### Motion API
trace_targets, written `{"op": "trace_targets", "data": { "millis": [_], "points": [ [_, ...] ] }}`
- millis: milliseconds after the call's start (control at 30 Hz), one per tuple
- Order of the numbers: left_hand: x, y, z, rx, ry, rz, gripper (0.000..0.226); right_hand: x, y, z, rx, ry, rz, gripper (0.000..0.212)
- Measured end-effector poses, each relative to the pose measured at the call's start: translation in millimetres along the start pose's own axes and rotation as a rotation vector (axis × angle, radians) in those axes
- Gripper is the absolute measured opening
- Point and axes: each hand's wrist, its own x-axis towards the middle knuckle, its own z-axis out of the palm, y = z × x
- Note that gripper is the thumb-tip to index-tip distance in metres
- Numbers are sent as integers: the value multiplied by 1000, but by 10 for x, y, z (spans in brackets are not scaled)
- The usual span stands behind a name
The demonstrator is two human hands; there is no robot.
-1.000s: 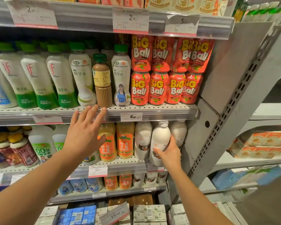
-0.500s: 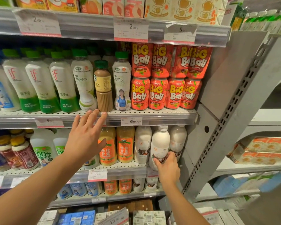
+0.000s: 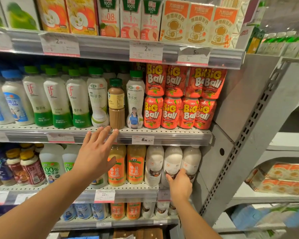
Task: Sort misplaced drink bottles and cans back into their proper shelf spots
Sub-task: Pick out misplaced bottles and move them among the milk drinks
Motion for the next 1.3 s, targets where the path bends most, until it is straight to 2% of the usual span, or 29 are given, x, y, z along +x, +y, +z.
{"op": "trace_targets", "data": {
  "millis": [100,167,300,400,500,633,767,867,967,1033,1200,1300],
  "points": [
    [9,-29,13,3,-7,8,104,-1,23,-26,-26,-115,17,47],
    [6,-46,26,10,-18,12,104,-50,37,-40,-45,-265,0,43],
    [-1,-44,-8,4,-36,26,102,-168,-64,-202,-153,-533,-195,38],
    [-8,-52,-70,-21,-62,33,102,-236,-293,-510,-73,-636,-372,43],
    [-16,-95,-132,-62,-97,47,100,-359,-608,-940,71,-668,-522,46],
    [-36,-164,-228,-137,-136,72,90,-556,-946,-1383,122,-546,-655,39],
    [-78,-258,-375,-230,-147,99,71,-626,-1218,-1611,101,-461,-732,43],
    [-149,-470,-534,-240,-163,129,52,-659,-1459,-1827,107,-585,-742,46],
    [-241,-811,-655,-242,-142,148,48,-718,-1764,-2059,164,-737,-696,40],
    [-279,-1074,-711,-237,-94,140,46,-769,-1996,-2173,180,-644,-746,39],
    [-346,-1594,-668,-209,-19,90,51,-876,-2671,-2408,220,-157,-858,38],
    [-402,-1789,-501,-180,-25,78,56,-862,-3062,-2414,163,40,-851,56]
  ]
}}
